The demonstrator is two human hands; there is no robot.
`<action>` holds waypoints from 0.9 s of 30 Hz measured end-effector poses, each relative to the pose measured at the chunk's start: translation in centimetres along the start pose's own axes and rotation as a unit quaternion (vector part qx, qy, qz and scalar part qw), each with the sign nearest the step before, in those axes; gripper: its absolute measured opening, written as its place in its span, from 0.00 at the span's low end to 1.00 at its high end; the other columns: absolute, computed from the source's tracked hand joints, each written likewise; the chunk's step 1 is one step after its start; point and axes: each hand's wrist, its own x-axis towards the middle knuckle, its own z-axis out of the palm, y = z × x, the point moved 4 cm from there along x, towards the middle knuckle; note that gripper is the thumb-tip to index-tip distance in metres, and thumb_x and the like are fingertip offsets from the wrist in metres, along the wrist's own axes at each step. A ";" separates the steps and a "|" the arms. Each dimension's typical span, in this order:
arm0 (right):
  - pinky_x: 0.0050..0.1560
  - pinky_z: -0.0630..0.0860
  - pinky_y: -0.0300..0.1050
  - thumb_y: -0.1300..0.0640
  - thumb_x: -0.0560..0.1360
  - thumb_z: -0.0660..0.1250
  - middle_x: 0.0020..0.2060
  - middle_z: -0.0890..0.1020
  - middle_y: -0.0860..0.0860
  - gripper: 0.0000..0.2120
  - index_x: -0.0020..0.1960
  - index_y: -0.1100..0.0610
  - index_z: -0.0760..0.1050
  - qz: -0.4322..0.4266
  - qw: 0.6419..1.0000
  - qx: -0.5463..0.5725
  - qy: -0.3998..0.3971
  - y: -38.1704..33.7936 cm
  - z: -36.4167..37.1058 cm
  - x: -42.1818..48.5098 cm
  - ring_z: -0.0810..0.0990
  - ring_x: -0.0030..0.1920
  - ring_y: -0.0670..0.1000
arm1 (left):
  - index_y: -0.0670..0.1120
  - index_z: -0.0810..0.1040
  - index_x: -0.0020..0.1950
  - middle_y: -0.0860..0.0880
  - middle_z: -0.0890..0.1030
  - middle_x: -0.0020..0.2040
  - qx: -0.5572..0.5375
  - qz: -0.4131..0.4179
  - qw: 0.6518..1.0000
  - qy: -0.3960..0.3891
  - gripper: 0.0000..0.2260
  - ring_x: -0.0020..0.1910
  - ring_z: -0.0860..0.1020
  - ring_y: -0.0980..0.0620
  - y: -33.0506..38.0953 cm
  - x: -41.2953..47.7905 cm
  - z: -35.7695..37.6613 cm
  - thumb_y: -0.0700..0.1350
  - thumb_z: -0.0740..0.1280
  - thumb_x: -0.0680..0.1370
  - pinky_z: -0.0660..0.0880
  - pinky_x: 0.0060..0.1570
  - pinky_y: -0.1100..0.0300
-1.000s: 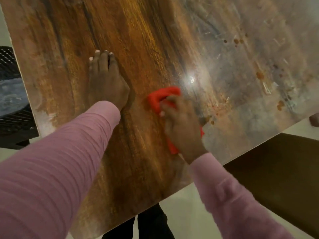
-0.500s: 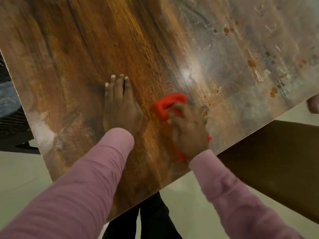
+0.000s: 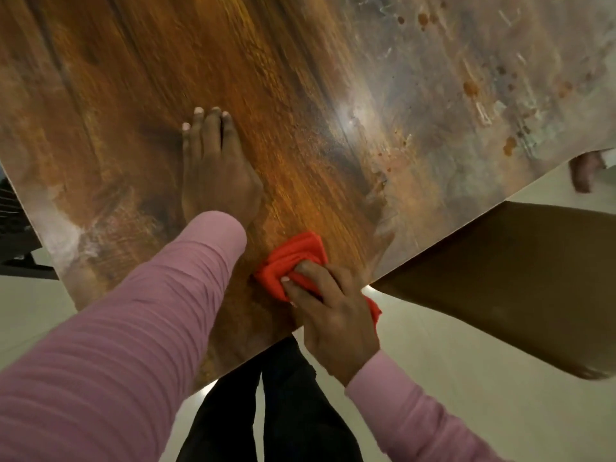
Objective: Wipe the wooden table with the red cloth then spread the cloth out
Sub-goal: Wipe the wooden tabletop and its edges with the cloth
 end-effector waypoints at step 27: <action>0.53 0.76 0.51 0.62 0.71 0.67 0.59 0.78 0.52 0.13 0.55 0.54 0.81 0.088 0.995 0.037 0.002 -5.6 1.0 -4.8 0.73 0.56 0.56 | 0.36 0.62 0.74 0.39 0.63 0.74 -0.019 0.070 0.997 -0.025 0.26 0.75 0.56 0.40 3.0 -3.6 1.1 0.43 0.49 0.77 0.47 0.74 0.48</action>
